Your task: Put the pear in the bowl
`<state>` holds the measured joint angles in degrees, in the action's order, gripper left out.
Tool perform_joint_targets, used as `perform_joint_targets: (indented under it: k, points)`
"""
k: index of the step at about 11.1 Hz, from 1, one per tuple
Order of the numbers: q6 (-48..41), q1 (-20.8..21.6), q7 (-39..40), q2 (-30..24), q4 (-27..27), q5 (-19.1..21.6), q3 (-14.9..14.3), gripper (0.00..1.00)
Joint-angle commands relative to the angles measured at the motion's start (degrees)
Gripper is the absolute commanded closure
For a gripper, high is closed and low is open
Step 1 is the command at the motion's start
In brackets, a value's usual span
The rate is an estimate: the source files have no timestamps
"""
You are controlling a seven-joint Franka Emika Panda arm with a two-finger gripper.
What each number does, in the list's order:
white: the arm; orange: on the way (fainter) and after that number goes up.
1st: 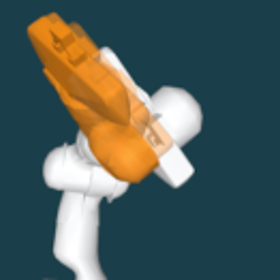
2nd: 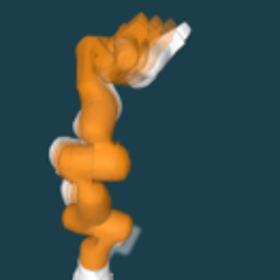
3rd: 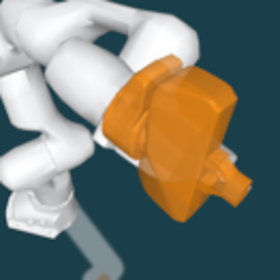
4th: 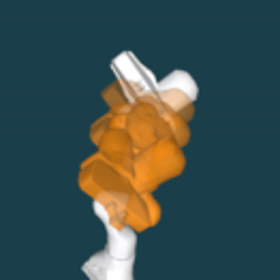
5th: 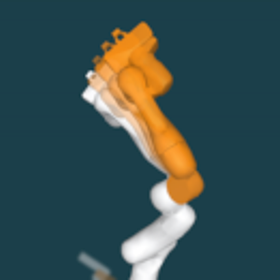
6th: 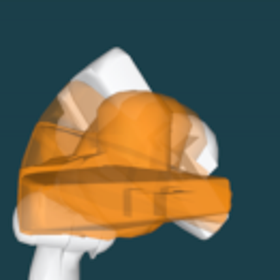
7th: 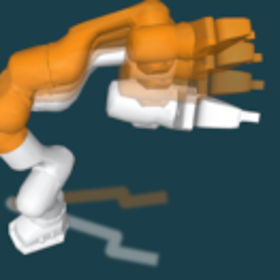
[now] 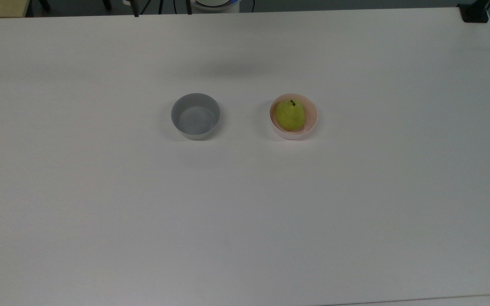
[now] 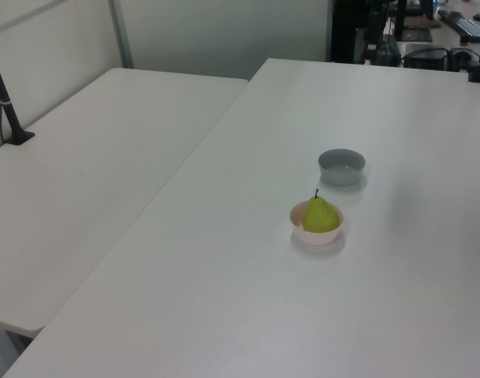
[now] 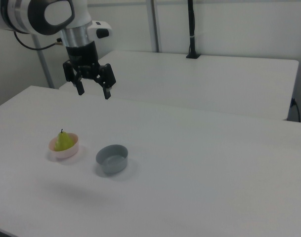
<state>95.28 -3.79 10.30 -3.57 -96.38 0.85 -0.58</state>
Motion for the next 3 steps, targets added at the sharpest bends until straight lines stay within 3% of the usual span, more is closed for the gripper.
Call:
perform_joint_targets:
  k: [1, 3]
  points:
    - [-0.27, 0.18, 3.42, -0.12, 1.28, 2.05, -1.00, 0.00]
    - [-0.27, 0.36, 3.15, -0.12, 1.28, 1.87, -0.91, 0.00]
